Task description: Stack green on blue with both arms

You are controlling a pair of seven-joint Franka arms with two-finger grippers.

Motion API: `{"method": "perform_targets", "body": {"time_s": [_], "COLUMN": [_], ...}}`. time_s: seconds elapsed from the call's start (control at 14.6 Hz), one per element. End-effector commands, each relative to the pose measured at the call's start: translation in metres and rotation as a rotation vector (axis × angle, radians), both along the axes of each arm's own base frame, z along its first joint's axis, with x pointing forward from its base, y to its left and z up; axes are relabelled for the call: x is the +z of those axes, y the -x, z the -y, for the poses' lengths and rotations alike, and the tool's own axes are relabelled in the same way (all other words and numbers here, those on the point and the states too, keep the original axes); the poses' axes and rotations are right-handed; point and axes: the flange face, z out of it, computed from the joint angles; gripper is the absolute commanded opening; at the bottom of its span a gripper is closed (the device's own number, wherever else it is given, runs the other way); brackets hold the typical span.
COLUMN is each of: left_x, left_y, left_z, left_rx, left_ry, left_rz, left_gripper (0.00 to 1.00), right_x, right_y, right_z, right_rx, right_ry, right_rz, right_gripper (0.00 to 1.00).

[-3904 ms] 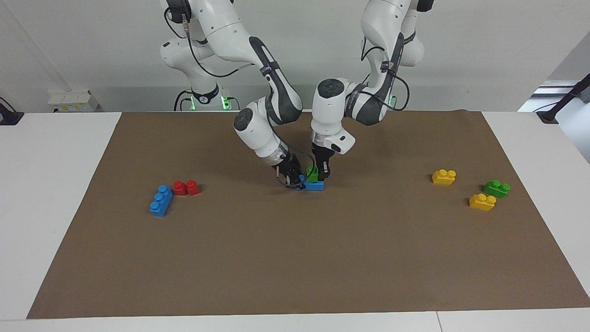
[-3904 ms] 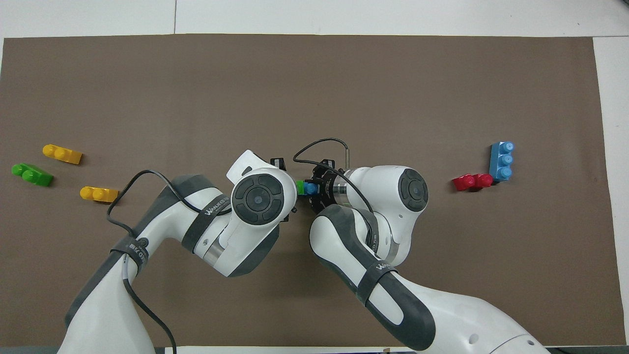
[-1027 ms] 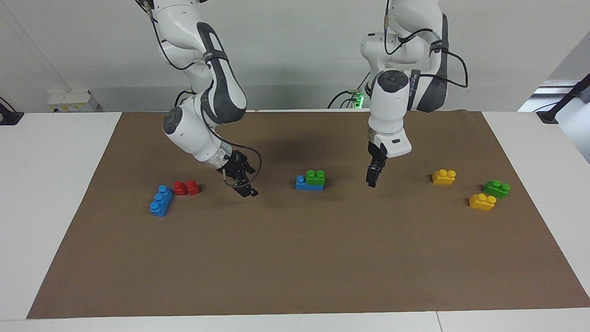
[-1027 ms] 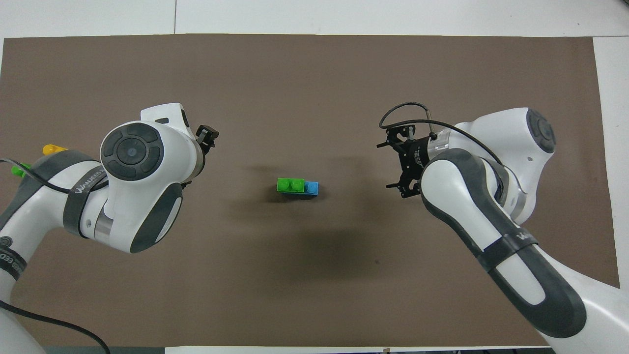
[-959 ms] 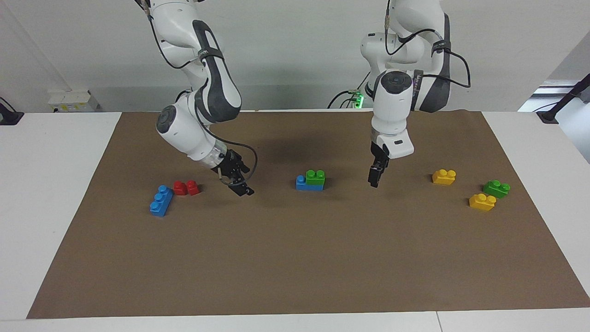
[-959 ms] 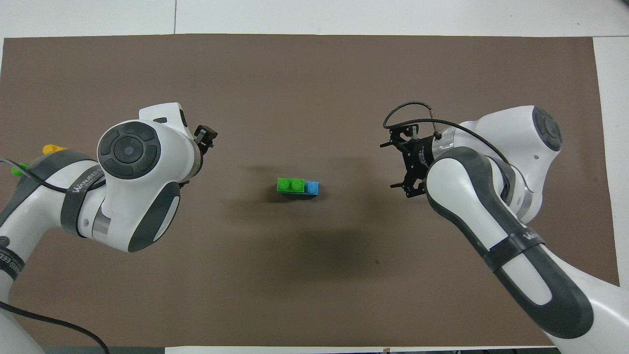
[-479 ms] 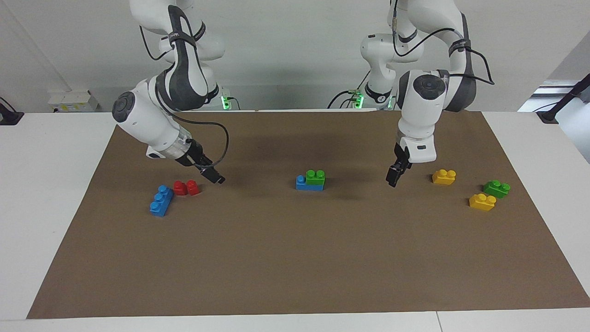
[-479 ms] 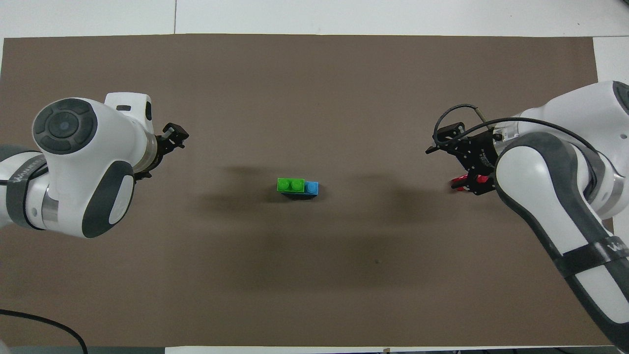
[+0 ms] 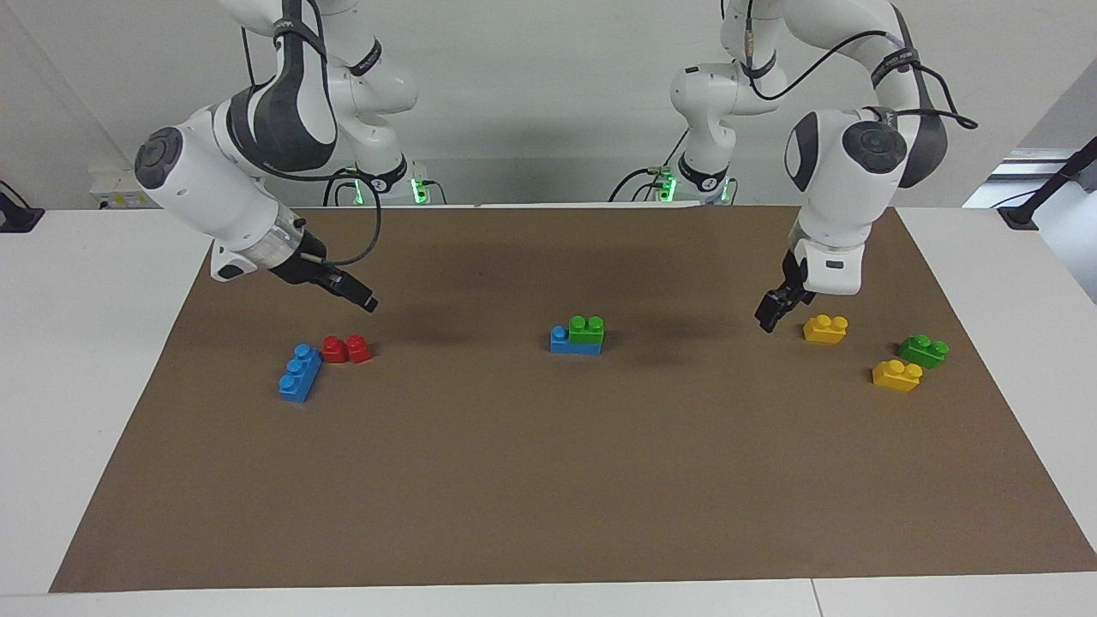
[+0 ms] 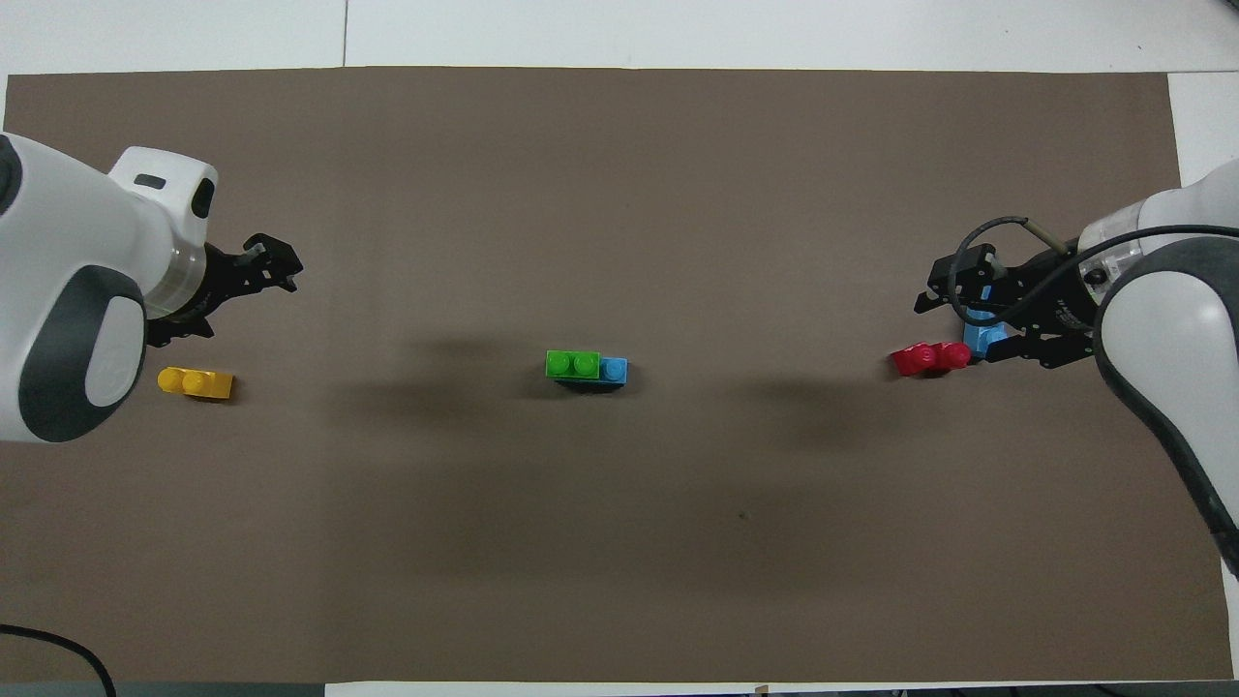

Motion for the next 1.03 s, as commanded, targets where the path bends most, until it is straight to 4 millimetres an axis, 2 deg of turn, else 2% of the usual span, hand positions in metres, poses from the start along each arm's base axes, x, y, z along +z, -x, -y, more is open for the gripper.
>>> {"method": "perform_targets", "body": {"time_s": [0.0, 0.27, 0.62, 0.75, 0.96], "left_x": [0.016, 0.047, 0.087, 0.103, 0.110], "left_y": [0.000, 0.004, 0.009, 0.006, 0.012], "left_z": [-0.028, -0.054, -0.057, -0.056, -0.054], "left_rx": [-0.065, -0.208, -0.306, -0.325, -0.485], "left_ry": [0.013, 0.012, 0.043, 0.063, 0.067], "left_rz": [-0.038, -0.060, -0.061, -0.047, -0.101], "left_gripper": [1.00, 1.00, 1.00, 1.00, 1.00], "right_x": [0.025, 0.053, 0.084, 0.103, 0.126], "right_y": [0.011, 0.026, 0.045, 0.041, 0.027], "right_z": [0.006, 0.021, 0.015, 0.016, 0.019], "right_rx": [0.137, 0.286, 0.339, 0.350, 0.363], "right_ry": [0.077, 0.099, 0.172, 0.200, 0.205], "right_rz": [0.056, 0.114, 0.125, 0.147, 0.148], "right_gripper": [1.00, 1.00, 1.00, 1.00, 1.00]}}
